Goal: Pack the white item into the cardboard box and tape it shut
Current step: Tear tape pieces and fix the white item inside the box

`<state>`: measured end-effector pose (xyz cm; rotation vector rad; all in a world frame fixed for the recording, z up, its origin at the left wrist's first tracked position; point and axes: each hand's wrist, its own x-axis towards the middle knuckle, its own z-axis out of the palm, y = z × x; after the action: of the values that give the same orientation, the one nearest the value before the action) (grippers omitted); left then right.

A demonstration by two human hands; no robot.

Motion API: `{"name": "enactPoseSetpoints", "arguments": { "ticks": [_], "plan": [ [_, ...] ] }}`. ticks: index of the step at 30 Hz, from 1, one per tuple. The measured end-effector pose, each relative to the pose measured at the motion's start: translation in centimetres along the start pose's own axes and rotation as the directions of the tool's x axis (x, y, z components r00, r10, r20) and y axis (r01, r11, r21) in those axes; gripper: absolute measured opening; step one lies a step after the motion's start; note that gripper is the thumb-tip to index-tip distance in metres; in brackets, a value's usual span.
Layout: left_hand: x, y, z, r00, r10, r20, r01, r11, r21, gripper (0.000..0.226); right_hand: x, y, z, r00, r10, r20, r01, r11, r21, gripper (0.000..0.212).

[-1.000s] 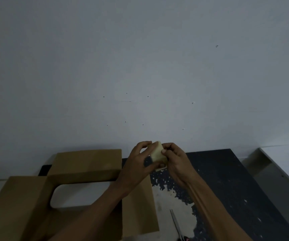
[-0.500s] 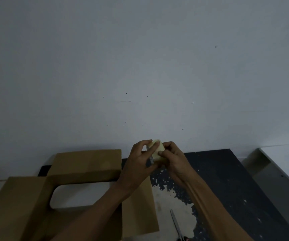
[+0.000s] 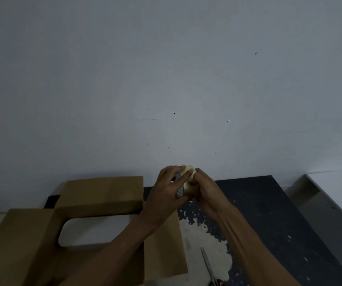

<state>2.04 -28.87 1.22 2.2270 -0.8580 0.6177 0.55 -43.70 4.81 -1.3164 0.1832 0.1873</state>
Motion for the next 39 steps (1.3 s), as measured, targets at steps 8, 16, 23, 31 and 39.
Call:
{"name": "enactPoseSetpoints", "arguments": {
  "ticks": [8,16,23,31,39],
  "plan": [
    [-0.1,0.1,0.3,0.999,-0.032,0.026,0.034,0.998,-0.060,0.070,-0.4,0.1,-0.3,0.997,0.070,-0.016,-0.070,0.997,0.019,0.032],
    [0.1,0.1,0.0,0.995,-0.093,0.030,0.096,0.988,-0.124,0.067,-0.5,-0.3,-0.5,0.999,0.031,-0.026,-0.029,0.996,0.085,0.036],
    [-0.5,0.6,0.5,0.993,-0.122,0.002,0.121,0.977,-0.174,0.060,-0.6,-0.5,0.2,0.999,-0.032,-0.024,0.036,0.979,0.203,0.030],
    [-0.3,0.7,-0.8,0.914,-0.383,0.134,0.387,0.725,-0.570,0.040,-1.4,-0.6,0.4,0.999,-0.035,-0.029,0.037,0.997,0.074,0.029],
    [0.6,-0.3,-2.6,0.879,-0.385,0.282,0.457,0.507,-0.731,0.031,-1.1,-2.3,-2.2,0.947,-0.279,0.160,0.307,0.636,-0.708,0.044]
  ]
}}
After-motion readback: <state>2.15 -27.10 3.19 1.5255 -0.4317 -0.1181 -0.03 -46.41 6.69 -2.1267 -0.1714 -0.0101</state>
